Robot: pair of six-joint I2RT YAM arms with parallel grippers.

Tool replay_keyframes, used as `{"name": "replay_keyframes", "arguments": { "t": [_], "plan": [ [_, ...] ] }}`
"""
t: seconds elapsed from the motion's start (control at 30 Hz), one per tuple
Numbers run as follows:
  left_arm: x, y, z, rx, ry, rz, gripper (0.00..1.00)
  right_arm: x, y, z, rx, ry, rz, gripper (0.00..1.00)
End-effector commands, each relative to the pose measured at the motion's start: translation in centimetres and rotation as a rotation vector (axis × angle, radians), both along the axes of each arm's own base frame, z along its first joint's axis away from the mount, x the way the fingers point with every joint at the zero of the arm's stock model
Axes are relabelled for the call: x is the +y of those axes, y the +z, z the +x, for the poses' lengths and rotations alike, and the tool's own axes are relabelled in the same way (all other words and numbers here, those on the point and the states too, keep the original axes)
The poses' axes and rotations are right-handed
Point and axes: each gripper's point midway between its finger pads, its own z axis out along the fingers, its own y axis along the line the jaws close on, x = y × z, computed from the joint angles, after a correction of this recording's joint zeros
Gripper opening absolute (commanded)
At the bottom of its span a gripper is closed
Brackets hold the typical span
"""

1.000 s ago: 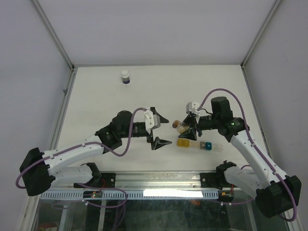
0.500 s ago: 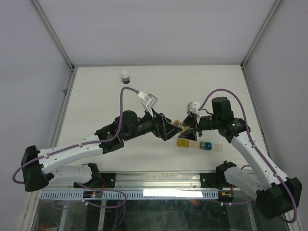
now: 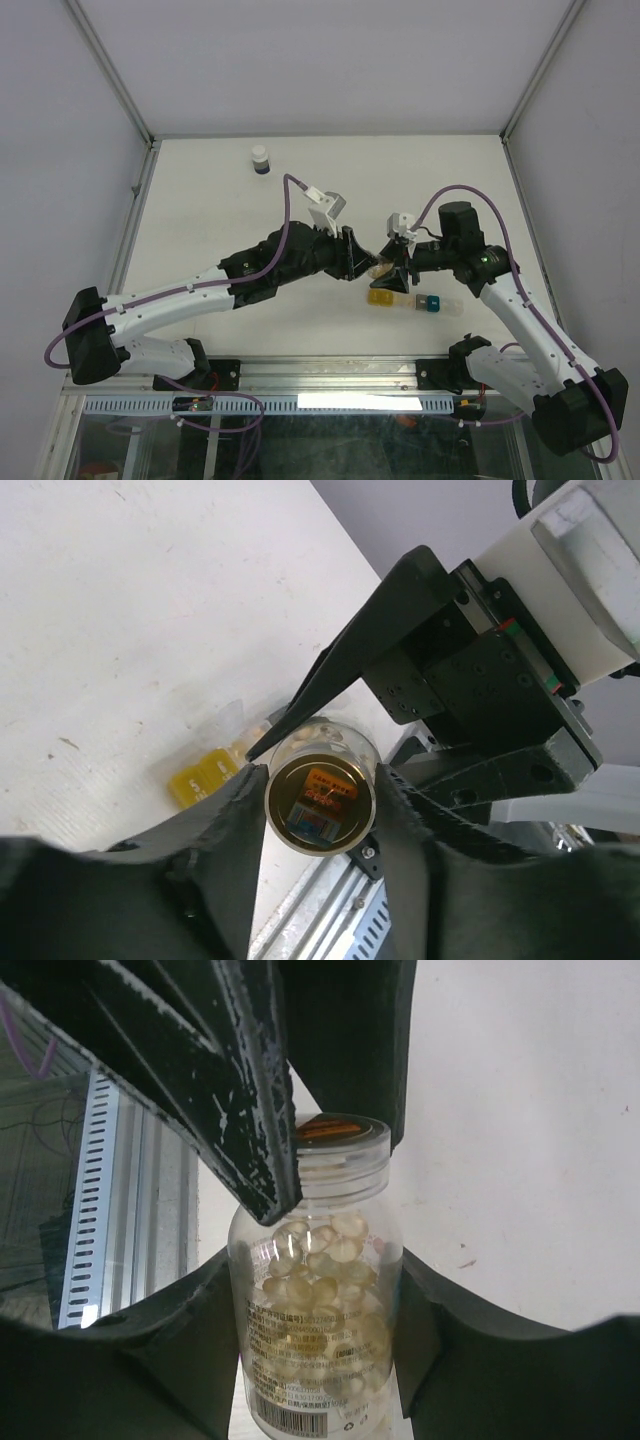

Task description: Sort the pills into containers

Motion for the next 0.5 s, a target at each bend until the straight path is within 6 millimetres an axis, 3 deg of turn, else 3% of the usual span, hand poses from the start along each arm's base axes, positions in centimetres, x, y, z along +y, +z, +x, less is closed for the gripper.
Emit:
{"name": "replay_keyframes", "arguments": {
  "t": [0.0,0.17,0.33,0.4,0.43,0.47],
  "plan": [
    [-1.1,2.1,-0.9,-0.022,-0.072,-0.040,0.38,0.6,1.8,0.2,-0.057,0.028,0.047,0.00],
    [-1.4,1.9,-2.4,-0.070,-0.185,-0.031,0.25,0.6,1.9,0.1,-0.060,0.028,0.047,0.00],
    [-1.1,1.4,-5.7,-0.459,-0.545,-0.001,0.20,0.6,2.0,0.1,-0.061,0.032,0.050,0.00],
    [-0.7,0.7,-7.4,-0.674,-0.736,0.015,0.28,0.6,1.9,0.0,-0.061,0.034,0.050,0.00],
    [-0.4,0.4,-8.0,-0.772,-0.809,0.016,0.40,0.6,1.9,0.0,-0.062,0.034,0.049,0.00],
    [-0.4,0.6,-7.7,-0.846,-0.816,0.021,0.60,0.6,1.9,0.0,-0.064,0.035,0.049,0.00]
  ]
}}
